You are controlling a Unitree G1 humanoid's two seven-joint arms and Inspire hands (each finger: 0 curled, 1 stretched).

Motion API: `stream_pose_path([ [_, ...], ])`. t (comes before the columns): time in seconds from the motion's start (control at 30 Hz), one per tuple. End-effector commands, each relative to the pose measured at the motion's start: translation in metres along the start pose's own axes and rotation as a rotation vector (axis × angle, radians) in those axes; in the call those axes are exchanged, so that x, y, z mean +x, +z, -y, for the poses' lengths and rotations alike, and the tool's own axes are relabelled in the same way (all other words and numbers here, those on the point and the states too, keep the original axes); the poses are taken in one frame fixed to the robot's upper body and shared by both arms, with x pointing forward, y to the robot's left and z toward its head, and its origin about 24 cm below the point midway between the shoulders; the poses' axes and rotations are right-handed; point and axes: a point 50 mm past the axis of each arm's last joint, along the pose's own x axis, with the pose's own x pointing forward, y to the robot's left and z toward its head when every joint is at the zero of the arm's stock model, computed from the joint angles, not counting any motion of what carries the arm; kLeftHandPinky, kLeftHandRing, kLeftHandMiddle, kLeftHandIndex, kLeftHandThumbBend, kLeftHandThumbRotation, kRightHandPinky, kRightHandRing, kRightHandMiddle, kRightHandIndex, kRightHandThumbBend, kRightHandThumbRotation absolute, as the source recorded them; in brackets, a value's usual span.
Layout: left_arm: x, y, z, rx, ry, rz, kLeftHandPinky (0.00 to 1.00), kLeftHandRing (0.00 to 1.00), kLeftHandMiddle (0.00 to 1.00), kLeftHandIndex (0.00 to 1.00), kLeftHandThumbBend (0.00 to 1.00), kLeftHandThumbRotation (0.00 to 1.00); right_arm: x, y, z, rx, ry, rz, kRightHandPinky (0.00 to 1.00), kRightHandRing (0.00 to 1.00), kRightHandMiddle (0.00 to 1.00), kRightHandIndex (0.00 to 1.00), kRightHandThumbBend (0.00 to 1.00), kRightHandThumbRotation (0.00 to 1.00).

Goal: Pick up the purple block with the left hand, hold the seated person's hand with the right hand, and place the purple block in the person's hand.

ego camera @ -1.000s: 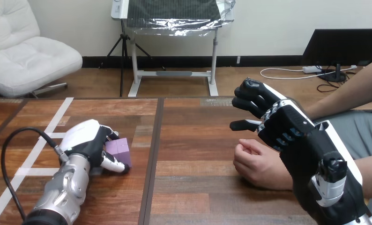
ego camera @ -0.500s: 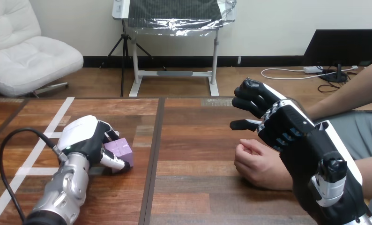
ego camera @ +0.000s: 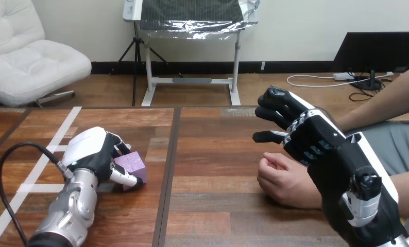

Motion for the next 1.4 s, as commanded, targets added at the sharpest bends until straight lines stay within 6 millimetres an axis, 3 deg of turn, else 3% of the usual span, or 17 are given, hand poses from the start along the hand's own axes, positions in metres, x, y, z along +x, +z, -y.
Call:
stream_pose_path([
  [0.0, 0.005, 0.008, -0.016, -0.021, 0.066, 0.028, 0.47, 0.45, 0.48, 0.50, 0.70, 0.00, 0.013, 0.008, 0.002, -0.022, 0.015, 0.083, 0.75, 0.89, 0.89, 0.88, 0.99, 1.00],
  [0.13, 0.004, 0.008, -0.016, -0.023, 0.075, 0.034, 0.45, 0.44, 0.48, 0.50, 0.70, 0.00, 0.014, 0.007, 0.004, -0.041, 0.019, 0.073, 0.76, 0.89, 0.90, 0.88, 0.97, 1.00],
  [0.3, 0.002, 0.010, -0.019, -0.054, 0.098, 0.055, 0.36, 0.38, 0.44, 0.50, 0.71, 0.00, 0.016, 0.007, 0.007, -0.096, 0.024, 0.056, 0.76, 0.89, 0.90, 0.88, 0.95, 0.99],
  [0.47, -0.001, 0.013, -0.023, -0.086, 0.123, 0.075, 0.26, 0.31, 0.40, 0.50, 0.71, 0.00, 0.018, 0.005, 0.011, -0.134, 0.032, 0.030, 0.77, 0.89, 0.90, 0.89, 0.95, 0.95],
  [0.77, -0.014, 0.020, -0.031, -0.178, 0.196, 0.142, 0.18, 0.24, 0.35, 0.50, 0.70, 0.00, 0.023, 0.000, 0.020, -0.177, 0.027, -0.006, 0.81, 0.89, 0.90, 0.89, 0.94, 0.86],
  [1.1, -0.035, 0.029, -0.042, -0.291, 0.275, 0.208, 0.14, 0.21, 0.33, 0.49, 0.70, 0.00, 0.026, -0.007, 0.035, -0.291, 0.004, -0.052, 0.83, 0.89, 0.90, 0.88, 0.93, 0.82],
  [1.37, -0.053, 0.037, -0.050, -0.365, 0.327, 0.254, 0.18, 0.26, 0.38, 0.49, 0.68, 0.00, 0.029, -0.014, 0.049, -0.409, 0.003, -0.089, 0.80, 0.88, 0.90, 0.89, 0.88, 0.81],
])
